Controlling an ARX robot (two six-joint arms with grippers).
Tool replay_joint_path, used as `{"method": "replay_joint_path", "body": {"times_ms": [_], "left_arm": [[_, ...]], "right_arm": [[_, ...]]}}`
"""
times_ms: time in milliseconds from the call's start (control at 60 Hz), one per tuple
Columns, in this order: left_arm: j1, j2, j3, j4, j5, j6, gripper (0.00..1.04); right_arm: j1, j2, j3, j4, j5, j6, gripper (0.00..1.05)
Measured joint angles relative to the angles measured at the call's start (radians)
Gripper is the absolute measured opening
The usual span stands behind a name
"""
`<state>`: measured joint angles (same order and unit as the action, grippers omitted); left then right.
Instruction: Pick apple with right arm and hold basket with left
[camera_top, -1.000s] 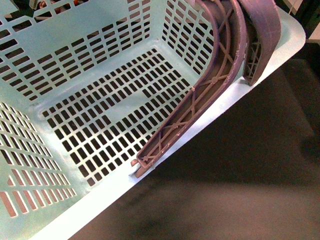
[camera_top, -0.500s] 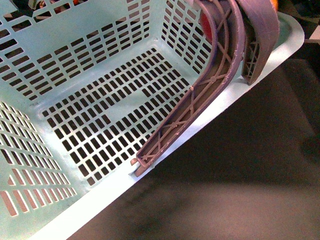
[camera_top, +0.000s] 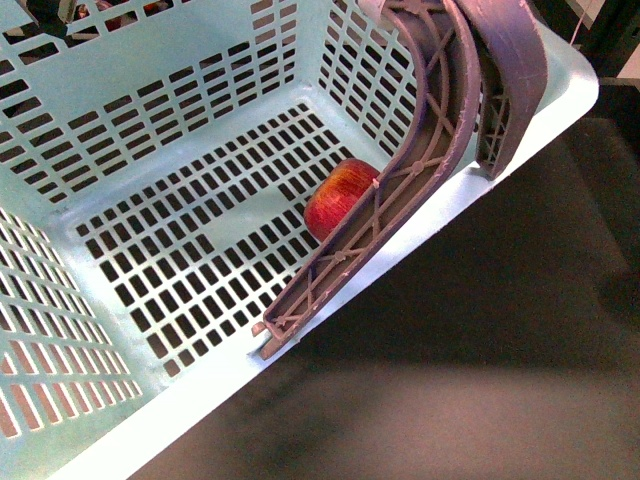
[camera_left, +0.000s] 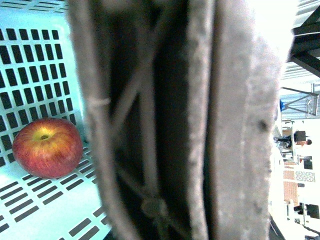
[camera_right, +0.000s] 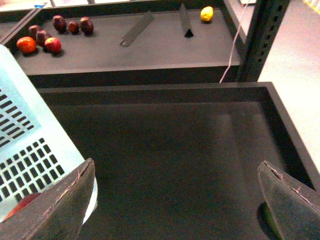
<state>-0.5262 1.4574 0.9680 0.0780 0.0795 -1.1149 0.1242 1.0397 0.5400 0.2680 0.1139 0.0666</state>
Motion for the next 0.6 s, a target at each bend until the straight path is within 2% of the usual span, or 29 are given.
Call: {"method": "replay_joint_path", "body": {"times_ms": [33, 83, 183, 417, 483, 600], "left_arm": [[0.000, 0.000, 0.000, 0.000, 0.000, -0.001, 0.15], [-0.004, 0.000, 0.000, 0.000, 0.001, 0.001, 0.15], [-0.004, 0.000, 0.000, 0.000, 0.014, -0.006, 0.15], [-0.001, 0.000, 0.000, 0.000, -0.005, 0.000, 0.15], [-0.001, 0.000, 0.000, 0.000, -0.003, -0.001, 0.15], [-0.002, 0.000, 0.000, 0.000, 0.002, -0.002, 0.15]], "right_arm": [[-0.001, -0.003, -0.016, 0.049, 0.006, -0.011, 0.92], [-0.004, -0.014, -0.085, 0.223, -0.003, -0.032, 0.82], [-0.017, -0.046, -0.174, 0.346, -0.011, -0.043, 0.66], [-0.047, -0.150, -0.298, 0.369, -0.040, -0.058, 0.31], [-0.088, -0.180, -0.328, 0.367, -0.100, -0.060, 0.21], [-0.120, -0.240, -0.372, 0.358, -0.108, -0.060, 0.02]]}}
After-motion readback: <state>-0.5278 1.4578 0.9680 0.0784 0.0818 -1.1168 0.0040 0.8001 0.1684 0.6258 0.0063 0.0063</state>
